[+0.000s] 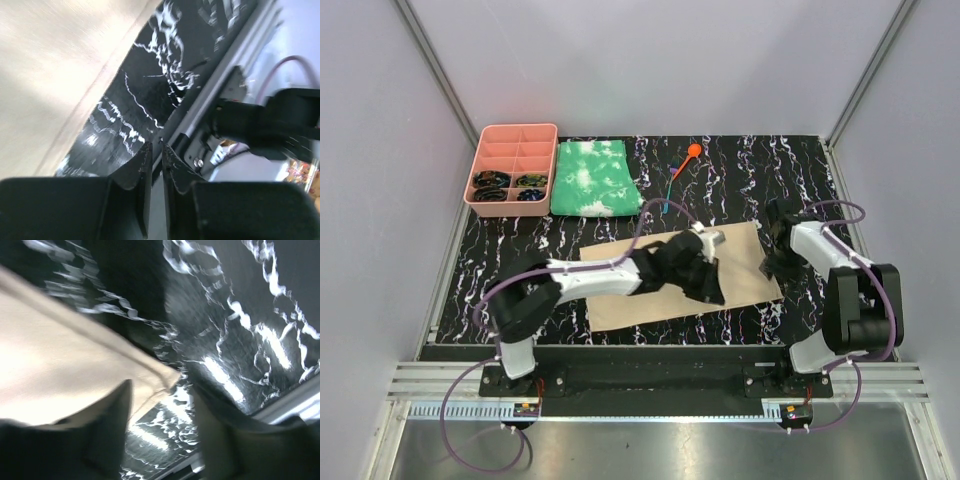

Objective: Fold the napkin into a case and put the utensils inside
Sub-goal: Smooth out the rectangle-folded napkin at the center of the board.

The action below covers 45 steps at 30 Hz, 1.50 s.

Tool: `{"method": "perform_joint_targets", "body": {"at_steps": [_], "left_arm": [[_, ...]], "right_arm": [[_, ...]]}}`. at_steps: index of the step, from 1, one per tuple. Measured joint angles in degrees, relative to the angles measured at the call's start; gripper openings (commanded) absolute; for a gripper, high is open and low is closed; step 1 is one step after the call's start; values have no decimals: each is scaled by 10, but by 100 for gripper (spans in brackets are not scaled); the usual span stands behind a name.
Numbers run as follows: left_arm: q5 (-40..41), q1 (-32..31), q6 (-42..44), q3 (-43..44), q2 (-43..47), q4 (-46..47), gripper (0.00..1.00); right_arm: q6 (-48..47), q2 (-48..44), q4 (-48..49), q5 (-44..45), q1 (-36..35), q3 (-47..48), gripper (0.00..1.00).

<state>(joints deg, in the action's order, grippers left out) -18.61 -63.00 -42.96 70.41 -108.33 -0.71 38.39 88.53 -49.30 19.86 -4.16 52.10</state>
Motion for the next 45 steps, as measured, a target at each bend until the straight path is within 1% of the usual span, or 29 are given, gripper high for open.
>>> {"method": "perform_joint_targets", "body": {"at_steps": [2, 3, 7, 10, 12, 15, 21, 25, 26, 27, 29, 30, 34, 36, 37, 41, 43, 44, 45], "left_arm": [[-19, 35, 8, -31, 48, 0, 9], [-24, 57, 11, -43, 67, -2, 8], [-28, 158, 25, -91, 116, -14, 4], [-22, 215, 38, -116, 130, -46, 3], [-22, 242, 49, -123, 133, -72, 3], [-21, 280, 64, -131, 136, -107, 1], [-15, 345, 92, -148, 143, -154, 0], [-8, 361, 102, -173, 143, -172, 0], [-7, 361, 102, -182, 143, -174, 0], [-4, 361, 103, -191, 143, -176, 0], [1, 361, 103, -208, 143, -181, 0], [3, 361, 104, -213, 143, -183, 0], [4, 364, 101, -226, 148, -180, 0], [5, 367, 101, -234, 153, -174, 0], [5, 369, 101, -237, 156, -172, 0], [4, 375, 100, -250, 165, -161, 0], [7, 376, 100, -256, 171, -158, 0], [10, 377, 100, -261, 176, -157, 0], [14, 377, 101, -265, 182, -158, 1]], "right_arm": [[-30, -21, 5, -10, 0, 16, 78], [-43, -31, 14, -20, 0, 26, 79], [-89, -44, 71, -89, 1, 77, 81], [-116, -10, 117, -146, 1, 121, 86], [-138, 37, 142, -172, 1, 157, 86], [-170, 108, 169, -188, 1, 198, 84], [-216, 190, 178, -194, 1, 238, 70], [-229, 205, 179, -193, 1, 245, 66], [-231, 206, 179, -193, 1, 246, 64], [-232, 209, 180, -191, 1, 247, 60], [-236, 217, 182, -189, 1, 251, 58], [-238, 223, 183, -186, 1, 254, 52], [-246, 255, 189, -174, 1, 264, 39], [-248, 260, 191, -169, 1, 274, 37], [-249, 264, 196, -165, 1, 277, 32], [-252, 286, 196, -149, 1, 306, 31], [-253, 292, 197, -147, 0, 314, 33], [-253, 292, 196, -147, 0, 315, 44], [-252, 292, 196, -148, 0, 315, 51]]}}
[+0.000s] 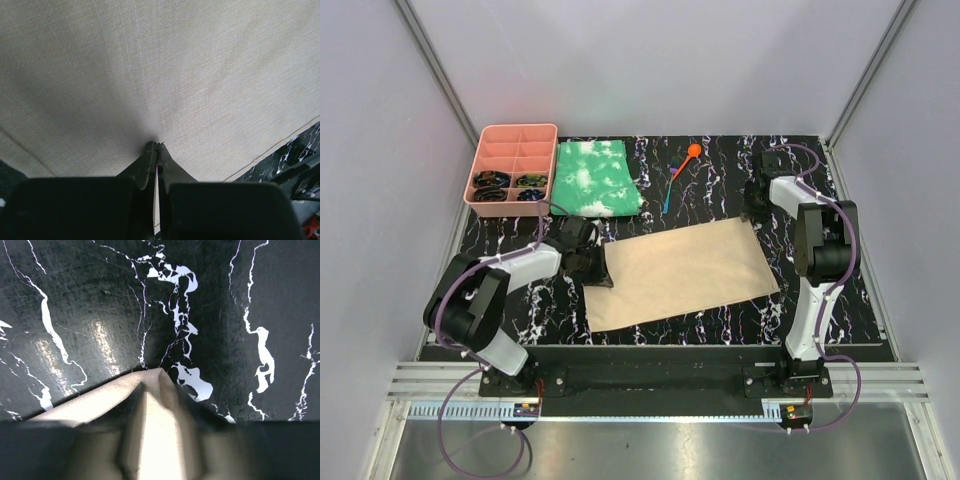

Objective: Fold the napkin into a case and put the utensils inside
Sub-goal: Smooth out the rectangle-folded napkin at the center of the board, then pick up the rectangle-folded napkin from the center of the board.

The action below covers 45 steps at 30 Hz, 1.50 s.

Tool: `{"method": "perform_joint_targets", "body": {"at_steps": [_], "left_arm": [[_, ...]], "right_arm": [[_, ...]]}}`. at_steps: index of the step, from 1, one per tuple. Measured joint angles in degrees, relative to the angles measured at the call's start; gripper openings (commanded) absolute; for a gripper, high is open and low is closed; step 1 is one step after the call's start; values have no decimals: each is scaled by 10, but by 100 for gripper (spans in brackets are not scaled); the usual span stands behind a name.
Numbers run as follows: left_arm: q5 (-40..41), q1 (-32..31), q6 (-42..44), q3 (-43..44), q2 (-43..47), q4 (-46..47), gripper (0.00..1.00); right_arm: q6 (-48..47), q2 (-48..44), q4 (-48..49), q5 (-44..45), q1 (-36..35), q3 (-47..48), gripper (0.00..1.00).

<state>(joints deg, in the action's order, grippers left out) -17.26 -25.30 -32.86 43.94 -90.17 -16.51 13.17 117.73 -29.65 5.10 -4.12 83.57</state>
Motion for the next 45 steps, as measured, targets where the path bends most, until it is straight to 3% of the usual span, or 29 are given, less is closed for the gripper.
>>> {"method": "perform_joint_targets", "body": {"at_steps": [2, 6, 11, 17, 22, 29, 31, 34, 40, 45], "left_arm": [[8, 1, 3, -5, 11, -7, 5], [27, 3, 14, -6, 52, -41, 22], [25, 4, 15, 30, 109, -61, 24], [-8, -5, 9, 62, 115, -42, 25], [-30, -72, -6, 59, 119, -29, 27], [-34, -181, -35, -3, 183, 23, 36], [-34, -183, -34, -5, 191, 26, 39], [-22, -183, -26, -10, 213, 26, 41], [-3, -182, -1, -18, 256, 16, 42], [3, -182, 6, -17, 249, 10, 42]], "right_arm": [[3, 0, 0, 2, -1, 0, 76], [13, -7, -28, 20, -4, 2, 99], [27, -72, -81, 45, -4, -28, 100], [39, -175, -82, 38, -3, -135, 82], [52, -180, -71, 24, -3, -201, 79], [57, -179, -55, 32, 0, -207, 79], [59, -174, -51, 30, 5, -207, 74], [68, -157, -42, 14, 13, -209, 58], [85, -156, -33, 8, 9, -208, 45], [87, -156, -28, -2, 7, -209, 42]]}}
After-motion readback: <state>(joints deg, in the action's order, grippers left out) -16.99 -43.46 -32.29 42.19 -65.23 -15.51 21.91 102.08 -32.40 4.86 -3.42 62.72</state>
